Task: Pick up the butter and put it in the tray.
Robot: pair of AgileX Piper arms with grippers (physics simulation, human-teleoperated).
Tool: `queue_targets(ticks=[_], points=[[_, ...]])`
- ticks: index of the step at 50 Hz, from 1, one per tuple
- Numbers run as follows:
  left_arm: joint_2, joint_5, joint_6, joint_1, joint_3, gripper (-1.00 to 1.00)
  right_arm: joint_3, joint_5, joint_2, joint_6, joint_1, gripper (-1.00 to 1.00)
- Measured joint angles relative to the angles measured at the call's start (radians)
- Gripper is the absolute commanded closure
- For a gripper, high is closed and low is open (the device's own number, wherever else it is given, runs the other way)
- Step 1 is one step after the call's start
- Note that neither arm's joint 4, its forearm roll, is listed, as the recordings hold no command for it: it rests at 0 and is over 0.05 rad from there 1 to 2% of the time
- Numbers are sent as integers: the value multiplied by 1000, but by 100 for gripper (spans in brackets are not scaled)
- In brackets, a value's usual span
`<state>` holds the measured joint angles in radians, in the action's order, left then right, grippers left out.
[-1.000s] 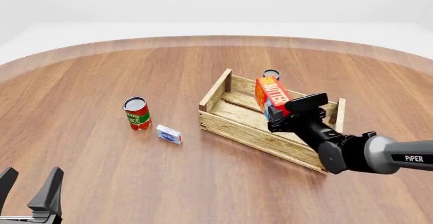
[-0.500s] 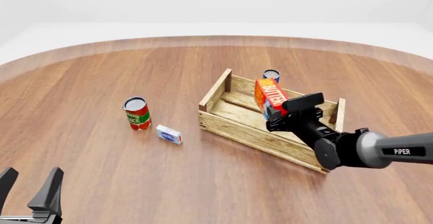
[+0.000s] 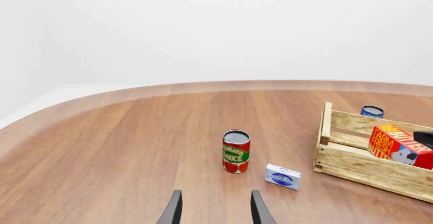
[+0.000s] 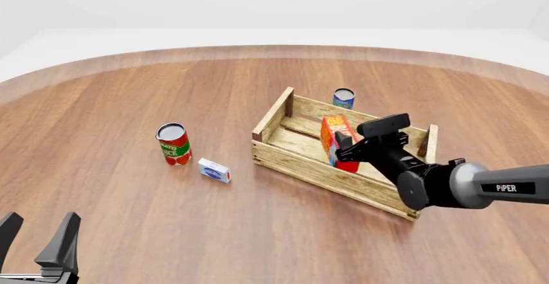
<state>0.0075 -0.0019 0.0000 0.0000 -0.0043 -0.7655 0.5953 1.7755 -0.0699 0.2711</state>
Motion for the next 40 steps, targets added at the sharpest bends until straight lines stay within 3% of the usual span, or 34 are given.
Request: queue_targets(ticks=[40], points=[[0,0,0,0,0,-100,54,0,-121,-5,-5,-100]])
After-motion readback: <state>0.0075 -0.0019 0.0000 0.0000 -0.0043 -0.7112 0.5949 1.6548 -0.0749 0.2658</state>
